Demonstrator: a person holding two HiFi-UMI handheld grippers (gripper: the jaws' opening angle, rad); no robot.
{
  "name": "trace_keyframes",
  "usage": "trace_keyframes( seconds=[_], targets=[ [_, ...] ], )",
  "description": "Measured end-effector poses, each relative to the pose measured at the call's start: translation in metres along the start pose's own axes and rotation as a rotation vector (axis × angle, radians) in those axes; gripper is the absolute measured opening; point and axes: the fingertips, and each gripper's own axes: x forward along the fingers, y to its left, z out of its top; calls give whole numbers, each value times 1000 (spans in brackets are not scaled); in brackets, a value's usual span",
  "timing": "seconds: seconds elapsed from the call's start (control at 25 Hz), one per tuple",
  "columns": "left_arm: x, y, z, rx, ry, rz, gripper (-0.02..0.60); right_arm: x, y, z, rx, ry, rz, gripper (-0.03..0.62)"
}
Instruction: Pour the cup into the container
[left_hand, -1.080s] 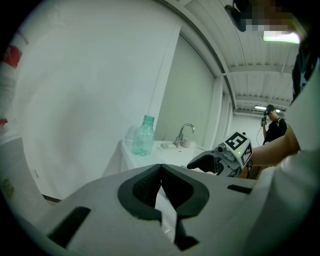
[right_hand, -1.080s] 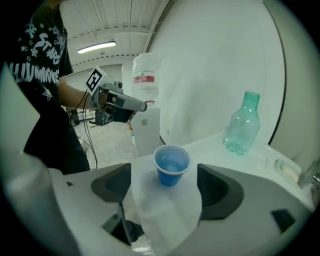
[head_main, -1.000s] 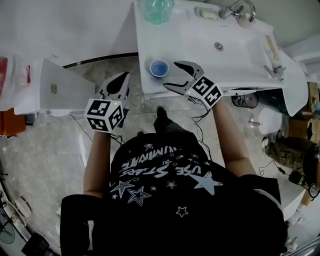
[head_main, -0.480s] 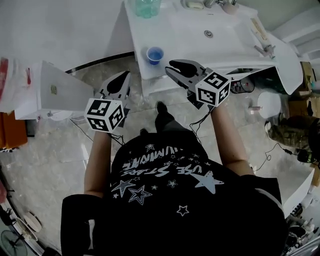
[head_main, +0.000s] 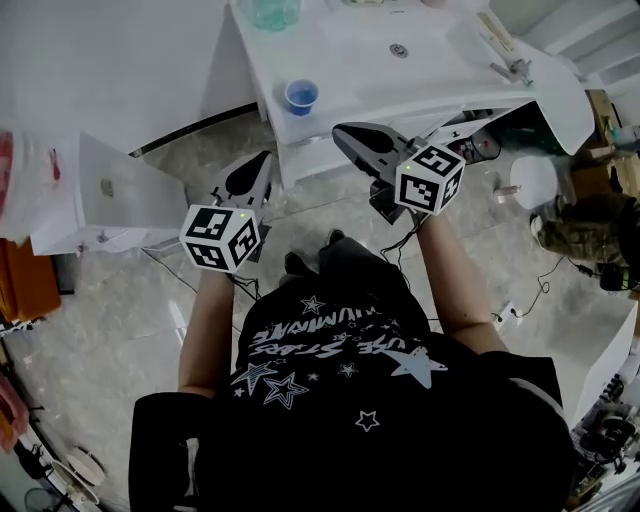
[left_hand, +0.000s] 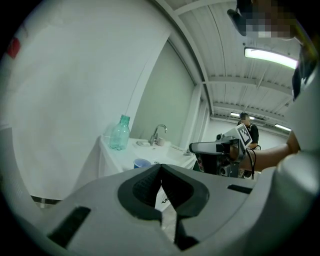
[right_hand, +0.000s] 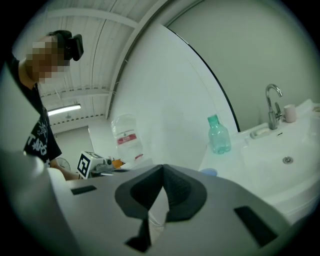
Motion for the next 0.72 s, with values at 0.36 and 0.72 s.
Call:
trace_keyframes(
  seconds=[0.36,0.72],
  targets=[
    [4,-15,2,12,-9,6,9,-21,4,17,-72,-29,-30,6],
    [14,-78,-9,35,11,-32,9,-86,17,23,61,-130,-1,5]
  ],
)
